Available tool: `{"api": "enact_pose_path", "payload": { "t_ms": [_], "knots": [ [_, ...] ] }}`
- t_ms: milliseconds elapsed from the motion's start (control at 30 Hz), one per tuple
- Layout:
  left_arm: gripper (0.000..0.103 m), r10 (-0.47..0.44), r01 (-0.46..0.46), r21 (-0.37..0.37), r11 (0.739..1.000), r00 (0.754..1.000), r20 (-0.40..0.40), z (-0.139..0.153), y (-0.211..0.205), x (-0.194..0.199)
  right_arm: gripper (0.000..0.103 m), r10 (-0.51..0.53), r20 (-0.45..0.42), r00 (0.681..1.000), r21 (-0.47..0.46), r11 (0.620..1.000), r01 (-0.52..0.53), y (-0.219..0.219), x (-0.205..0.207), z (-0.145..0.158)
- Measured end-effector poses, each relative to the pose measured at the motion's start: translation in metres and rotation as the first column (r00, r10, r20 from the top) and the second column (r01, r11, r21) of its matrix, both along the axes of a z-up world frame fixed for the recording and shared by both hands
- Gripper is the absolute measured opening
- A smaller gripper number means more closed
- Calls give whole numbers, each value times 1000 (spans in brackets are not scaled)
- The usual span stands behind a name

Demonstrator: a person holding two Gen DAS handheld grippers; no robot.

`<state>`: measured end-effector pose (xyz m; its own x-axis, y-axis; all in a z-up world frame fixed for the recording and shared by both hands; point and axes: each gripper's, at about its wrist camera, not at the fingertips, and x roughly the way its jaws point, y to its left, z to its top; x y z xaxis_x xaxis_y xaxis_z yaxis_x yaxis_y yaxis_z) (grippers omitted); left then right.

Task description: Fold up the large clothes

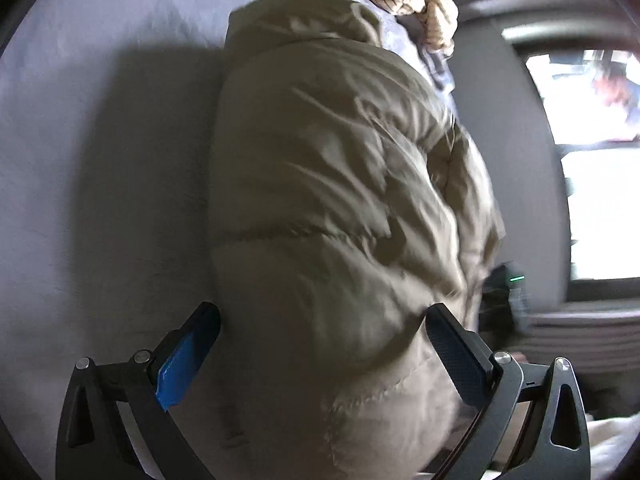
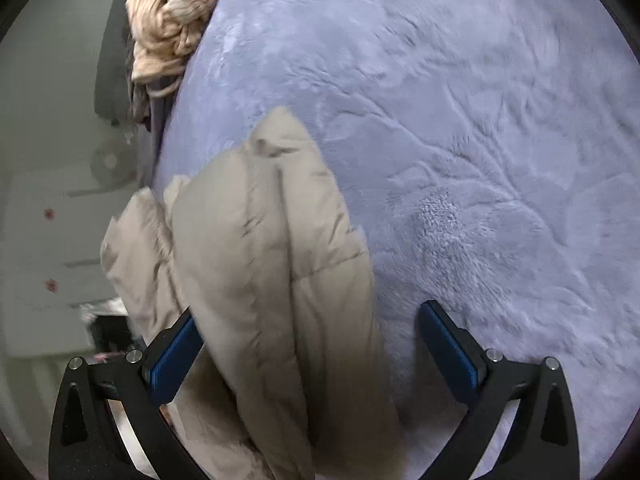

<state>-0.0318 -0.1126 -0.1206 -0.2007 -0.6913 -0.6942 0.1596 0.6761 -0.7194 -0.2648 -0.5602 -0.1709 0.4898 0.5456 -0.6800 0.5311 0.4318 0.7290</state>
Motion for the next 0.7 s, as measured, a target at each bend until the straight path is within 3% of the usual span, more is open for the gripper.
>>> {"api": "enact_pose_path", "payload": {
  "t_ms": [133, 200, 233, 333, 400, 500, 633, 700],
  "knots": [
    [103, 17, -25, -87, 996, 996, -91, -23, 3, 11, 103, -53, 79, 995, 150, 988, 41, -3, 3, -12],
    [103, 0, -10, -98, 995, 995, -95, -27, -2, 13, 103, -47, 158, 986, 265, 964, 4, 1, 8, -11],
    [103, -12, 4, -93, 996, 996, -90, -28, -5, 13, 103, -30, 172, 985, 270, 963, -18, 4, 11, -7],
    [103, -62, 58, -62, 996, 995, -72, -33, -20, 13, 103, 133, 177, 975, 146, 976, -159, 19, 29, 10],
    [103, -93, 90, -40, 995, 994, -65, -37, -33, 16, 103, 247, 143, 958, 58, 965, -257, 32, 46, 16],
    [103, -124, 123, -18, 992, 990, -68, -42, -48, 17, 103, 334, 92, 938, 16, 941, -337, 45, 67, 10],
    [103, -124, 127, 45, 991, 991, -59, -44, -61, 14, 103, 353, 27, 935, 12, 935, -354, 53, 84, -7],
    [103, -125, 125, 108, 986, 992, -9, -34, -70, 12, 103, 328, 15, 944, 27, 944, -329, 50, 85, -12]
  ]
}}
